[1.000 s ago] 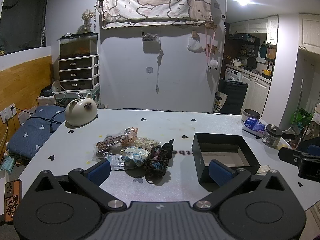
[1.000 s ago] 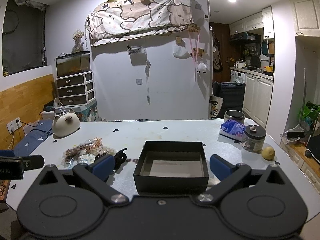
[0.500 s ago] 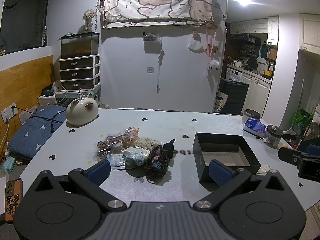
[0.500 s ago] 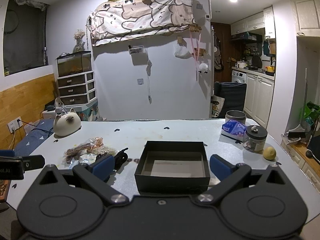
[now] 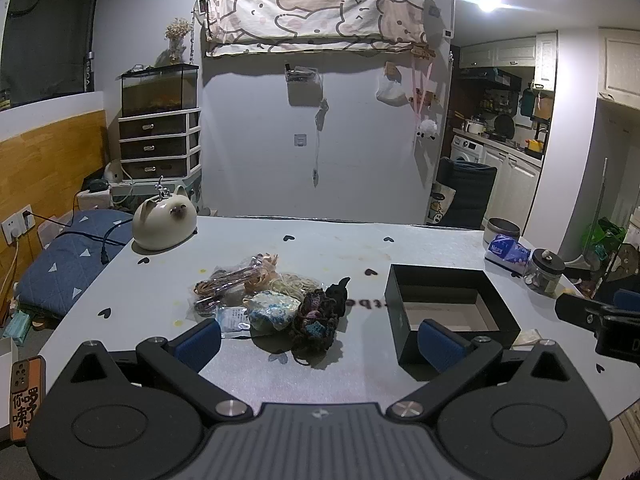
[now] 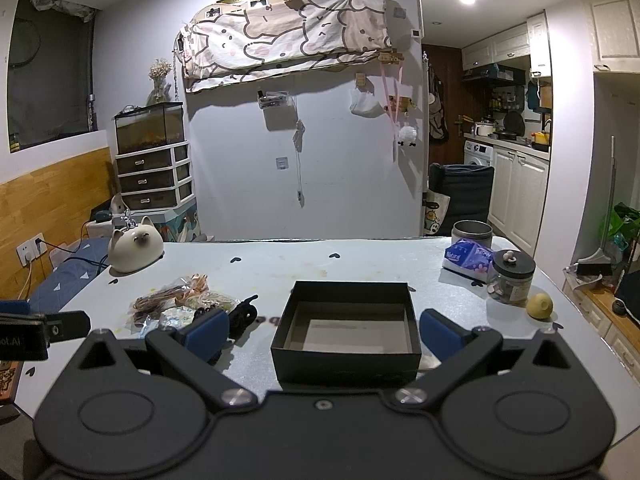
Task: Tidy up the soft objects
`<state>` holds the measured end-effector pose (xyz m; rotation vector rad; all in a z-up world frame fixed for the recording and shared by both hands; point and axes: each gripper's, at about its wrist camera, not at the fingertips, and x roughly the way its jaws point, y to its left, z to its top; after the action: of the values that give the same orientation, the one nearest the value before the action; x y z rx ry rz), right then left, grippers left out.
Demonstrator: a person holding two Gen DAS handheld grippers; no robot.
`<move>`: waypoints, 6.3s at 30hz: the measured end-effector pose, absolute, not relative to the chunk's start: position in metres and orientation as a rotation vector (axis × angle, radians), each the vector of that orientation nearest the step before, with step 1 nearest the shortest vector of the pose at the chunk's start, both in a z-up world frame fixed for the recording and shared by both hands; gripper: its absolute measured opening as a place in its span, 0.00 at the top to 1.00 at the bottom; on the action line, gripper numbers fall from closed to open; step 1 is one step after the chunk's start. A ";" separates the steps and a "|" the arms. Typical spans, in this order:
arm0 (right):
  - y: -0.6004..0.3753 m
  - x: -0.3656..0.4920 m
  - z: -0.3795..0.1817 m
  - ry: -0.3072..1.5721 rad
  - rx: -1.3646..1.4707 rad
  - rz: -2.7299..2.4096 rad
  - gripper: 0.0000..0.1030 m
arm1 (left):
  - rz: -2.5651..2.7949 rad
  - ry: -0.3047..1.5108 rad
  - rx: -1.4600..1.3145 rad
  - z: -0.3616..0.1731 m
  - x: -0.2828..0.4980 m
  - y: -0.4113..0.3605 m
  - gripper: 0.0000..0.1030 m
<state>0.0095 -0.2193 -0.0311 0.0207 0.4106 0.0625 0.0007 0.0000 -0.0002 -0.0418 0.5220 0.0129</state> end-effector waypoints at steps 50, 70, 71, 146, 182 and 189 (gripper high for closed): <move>-0.083 0.145 -0.048 0.499 0.037 0.084 0.00 | -0.035 0.595 -0.054 -0.016 0.135 0.149 0.00; -0.052 0.239 -0.117 0.815 0.092 0.146 0.06 | -0.442 0.793 0.163 -0.092 0.327 0.192 0.00; -0.053 0.243 -0.121 0.840 0.109 0.149 0.17 | -0.457 0.813 0.180 -0.097 0.335 0.191 0.00; -0.333 0.238 -0.092 0.762 0.207 0.258 0.79 | -0.235 0.969 -0.457 -0.091 0.290 -0.093 0.66; -0.340 0.254 -0.135 0.987 -0.056 0.365 0.77 | -0.207 1.148 -0.235 -0.158 0.325 -0.173 0.80; -0.333 0.251 -0.134 0.990 -0.086 0.359 0.72 | -0.152 1.137 -0.190 -0.162 0.326 -0.161 0.79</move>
<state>0.2513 -0.3331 -0.1344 -0.0858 0.9899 0.3587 0.3262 -0.1606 -0.1622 -0.1895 1.1368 -0.1521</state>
